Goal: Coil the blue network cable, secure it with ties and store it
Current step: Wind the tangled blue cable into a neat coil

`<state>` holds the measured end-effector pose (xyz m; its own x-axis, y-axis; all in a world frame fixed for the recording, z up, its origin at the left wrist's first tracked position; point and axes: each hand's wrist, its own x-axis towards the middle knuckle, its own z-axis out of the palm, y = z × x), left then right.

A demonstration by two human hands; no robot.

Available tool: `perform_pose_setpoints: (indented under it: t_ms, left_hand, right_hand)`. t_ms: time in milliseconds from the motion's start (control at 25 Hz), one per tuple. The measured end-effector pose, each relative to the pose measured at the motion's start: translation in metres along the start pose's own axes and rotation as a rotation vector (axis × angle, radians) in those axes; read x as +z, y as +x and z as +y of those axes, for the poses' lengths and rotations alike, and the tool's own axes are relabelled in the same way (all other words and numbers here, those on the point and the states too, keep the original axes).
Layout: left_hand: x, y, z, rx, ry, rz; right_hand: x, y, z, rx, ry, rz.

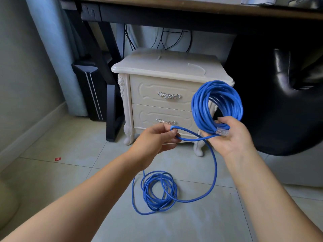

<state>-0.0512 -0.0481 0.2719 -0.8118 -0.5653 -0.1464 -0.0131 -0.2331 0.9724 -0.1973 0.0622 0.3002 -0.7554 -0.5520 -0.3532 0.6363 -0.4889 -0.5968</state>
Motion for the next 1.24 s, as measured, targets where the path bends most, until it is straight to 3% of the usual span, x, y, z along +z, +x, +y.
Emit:
perform_pose_setpoints:
  t_ms: [240,360,480,560,720,840,1040,1240]
  left_hand:
    - [-0.007,-0.005,0.009,0.084,-0.015,-0.221]
    - [-0.006,-0.004,0.009,0.101,0.073,-0.188]
    - [-0.003,0.000,0.010,-0.095,-0.259,0.004]
    - [-0.003,0.005,0.009,-0.221,-0.525,0.122]
    - [-0.010,0.009,0.017,-0.179,-0.728,0.155]
    - [-0.010,-0.002,0.024,-0.154,-0.684,0.126]
    - [-0.017,-0.014,0.034,-0.044,-0.380,-0.055]
    - [-0.014,-0.006,0.025,0.039,-0.213,0.112]
  right_hand:
    - [0.001,0.004,0.010,-0.008,-0.083,0.040]
    - [-0.002,0.005,0.015,0.004,-0.070,0.041]
    - [0.002,0.000,0.021,0.036,0.048,-0.037]
    - [0.006,-0.004,0.021,0.033,-0.023,-0.099]
    - [0.013,-0.013,0.036,0.116,-0.206,-0.223]
    - [0.016,-0.015,0.043,0.045,-0.425,-0.234]
    - [0.011,-0.016,0.044,0.004,-0.595,-0.204]
    - [0.009,-0.021,0.056,0.033,-0.590,-0.189]
